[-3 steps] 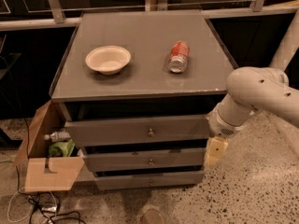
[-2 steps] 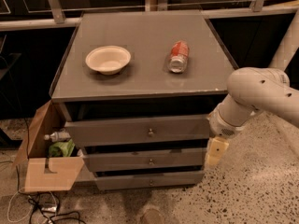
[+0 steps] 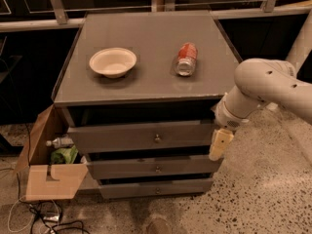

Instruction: Open top drawer

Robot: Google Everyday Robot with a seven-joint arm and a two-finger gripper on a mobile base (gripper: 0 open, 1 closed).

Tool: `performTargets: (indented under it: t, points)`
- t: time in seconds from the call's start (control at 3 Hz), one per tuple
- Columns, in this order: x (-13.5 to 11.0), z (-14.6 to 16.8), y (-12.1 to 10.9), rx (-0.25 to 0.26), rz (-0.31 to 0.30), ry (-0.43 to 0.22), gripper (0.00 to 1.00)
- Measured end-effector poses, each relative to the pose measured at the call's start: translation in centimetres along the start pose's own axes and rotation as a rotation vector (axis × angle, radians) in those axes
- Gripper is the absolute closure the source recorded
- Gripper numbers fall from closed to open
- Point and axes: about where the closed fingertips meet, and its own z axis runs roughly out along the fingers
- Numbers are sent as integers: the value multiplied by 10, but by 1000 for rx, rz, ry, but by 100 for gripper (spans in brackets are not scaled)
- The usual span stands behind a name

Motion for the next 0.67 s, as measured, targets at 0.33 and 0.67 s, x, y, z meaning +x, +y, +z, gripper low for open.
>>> performTargets:
  t: [0.33,0.67]
  points:
    - [0,1,3,-4,-2,0,0]
    - [-3,2,24,-19,-2,5,0]
